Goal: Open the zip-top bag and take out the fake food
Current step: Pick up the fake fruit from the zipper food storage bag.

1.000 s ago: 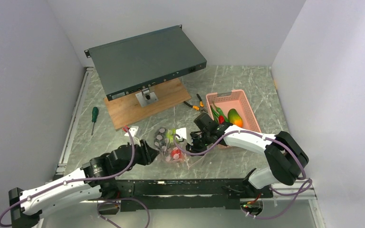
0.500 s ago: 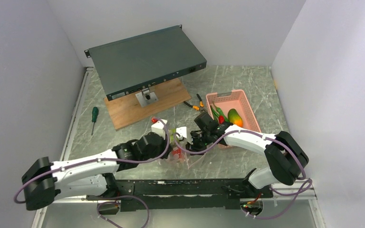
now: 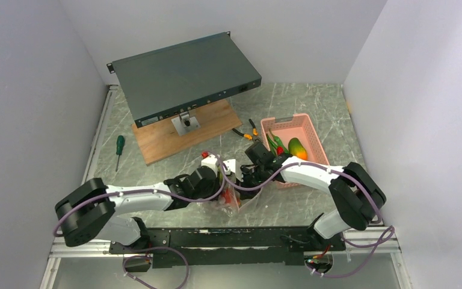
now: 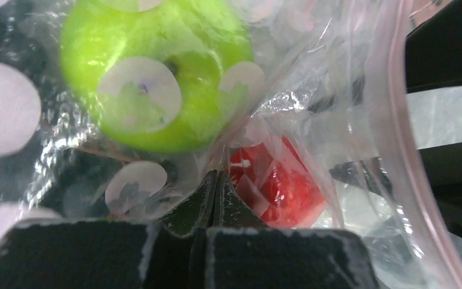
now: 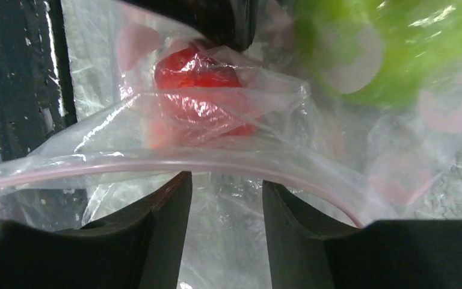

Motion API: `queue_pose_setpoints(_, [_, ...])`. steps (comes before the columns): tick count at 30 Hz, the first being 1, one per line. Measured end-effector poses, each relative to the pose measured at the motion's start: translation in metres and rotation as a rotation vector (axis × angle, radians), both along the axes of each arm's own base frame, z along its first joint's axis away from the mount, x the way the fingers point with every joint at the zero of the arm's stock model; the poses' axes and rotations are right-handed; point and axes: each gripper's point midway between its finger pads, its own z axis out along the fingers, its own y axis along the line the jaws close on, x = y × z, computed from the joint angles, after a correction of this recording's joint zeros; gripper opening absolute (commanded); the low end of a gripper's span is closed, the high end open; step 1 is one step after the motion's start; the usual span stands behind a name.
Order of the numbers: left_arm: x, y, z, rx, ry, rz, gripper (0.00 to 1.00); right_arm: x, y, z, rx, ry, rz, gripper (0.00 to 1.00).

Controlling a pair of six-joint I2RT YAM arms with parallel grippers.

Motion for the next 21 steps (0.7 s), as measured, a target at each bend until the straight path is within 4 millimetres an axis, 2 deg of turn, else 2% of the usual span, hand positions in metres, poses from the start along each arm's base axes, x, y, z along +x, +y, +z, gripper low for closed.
queue_pose_setpoints(8, [-0.007,-0.015,-0.026,-0.023,0.060,-0.038,0.00,-0.002,0.005,0.008,0.021,0.042,-0.016,0.61])
queue_pose_setpoints(14, [-0.005,-0.024,-0.027,-0.059,0.065,-0.036,0.00,-0.010,0.002,0.008,0.000,0.094,-0.014,0.69])
queue_pose_setpoints(18, [-0.006,-0.028,-0.027,-0.086,0.070,-0.024,0.00,-0.011,0.005,0.016,0.026,0.123,-0.010,0.75])
queue_pose_setpoints(21, [-0.007,-0.029,-0.027,-0.103,0.074,-0.018,0.00,-0.013,0.010,0.024,0.056,0.141,0.005,0.76])
